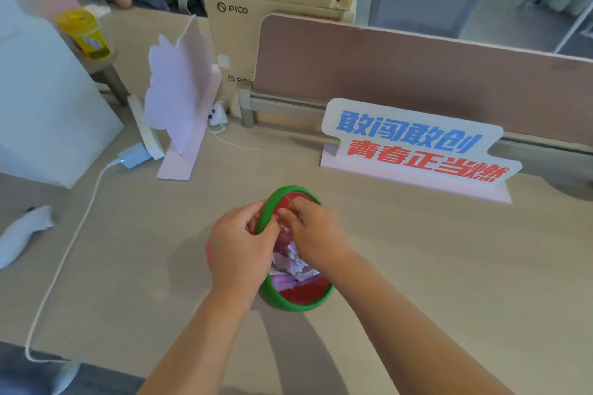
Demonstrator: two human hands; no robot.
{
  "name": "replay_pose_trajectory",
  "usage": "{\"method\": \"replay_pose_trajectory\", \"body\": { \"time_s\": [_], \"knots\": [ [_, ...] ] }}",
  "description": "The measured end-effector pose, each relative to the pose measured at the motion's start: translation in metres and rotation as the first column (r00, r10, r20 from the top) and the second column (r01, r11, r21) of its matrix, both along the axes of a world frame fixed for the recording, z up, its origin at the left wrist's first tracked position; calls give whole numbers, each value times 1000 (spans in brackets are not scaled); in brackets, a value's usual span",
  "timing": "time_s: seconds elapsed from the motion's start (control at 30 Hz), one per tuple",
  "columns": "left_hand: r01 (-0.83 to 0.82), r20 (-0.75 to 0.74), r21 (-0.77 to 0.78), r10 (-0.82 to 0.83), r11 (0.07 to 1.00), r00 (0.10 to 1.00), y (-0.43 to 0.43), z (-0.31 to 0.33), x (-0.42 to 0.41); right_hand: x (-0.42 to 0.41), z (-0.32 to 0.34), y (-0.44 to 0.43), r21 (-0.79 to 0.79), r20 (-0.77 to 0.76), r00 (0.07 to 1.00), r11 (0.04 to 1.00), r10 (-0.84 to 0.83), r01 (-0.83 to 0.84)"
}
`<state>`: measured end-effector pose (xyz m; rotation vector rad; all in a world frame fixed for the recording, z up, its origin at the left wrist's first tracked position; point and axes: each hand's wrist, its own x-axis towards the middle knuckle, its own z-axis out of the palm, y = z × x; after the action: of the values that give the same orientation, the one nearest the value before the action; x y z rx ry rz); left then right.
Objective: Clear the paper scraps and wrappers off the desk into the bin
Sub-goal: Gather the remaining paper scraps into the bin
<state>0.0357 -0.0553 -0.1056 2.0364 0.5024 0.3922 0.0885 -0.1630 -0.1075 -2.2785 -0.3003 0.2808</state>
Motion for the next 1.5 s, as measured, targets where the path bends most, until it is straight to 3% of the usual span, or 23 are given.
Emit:
{"method": "replay_pose_trajectory", "body": {
  "time_s": [0.17, 0.37, 0.47, 0.6, 0.7, 1.03, 1.4, 1.5],
  "knots": [
    [-19, 5, -42, 19, 999, 1000, 5, 4, -4, -1, 7, 4, -13, -74, 997, 1000, -6, 5],
    [-105, -55, -95, 100, 990, 993, 14, 3, -5, 9, 2, -26, 183, -77, 962, 944, -263, 273],
    [-90, -51, -94, 86, 992, 995, 15, 6, -8, 17, -24, -66, 61, -107, 928, 929, -358, 366],
    [-59, -54, -45, 57, 997, 997, 10, 5, -10, 16, -75, -118, -261, -226, 909, 921, -350, 289],
    [-34, -38, -30, 33, 999, 999, 5, 5, -12, 2, -102, -138, -380, -277, 894, 895, -351, 234],
    [-44, -44, -28, 43, 999, 998, 0, 7, -13, -25, -136, -132, -350, -226, 913, 903, -341, 250],
    [-99, -46, -81, 95, 992, 994, -1, 9, -18, -18, -150, -133, -372, -223, 957, 924, -186, 93],
    [-113, -28, -85, 111, 990, 993, 0, 7, -19, -11, -146, -129, -332, -215, 956, 936, -199, 120]
  ]
}}
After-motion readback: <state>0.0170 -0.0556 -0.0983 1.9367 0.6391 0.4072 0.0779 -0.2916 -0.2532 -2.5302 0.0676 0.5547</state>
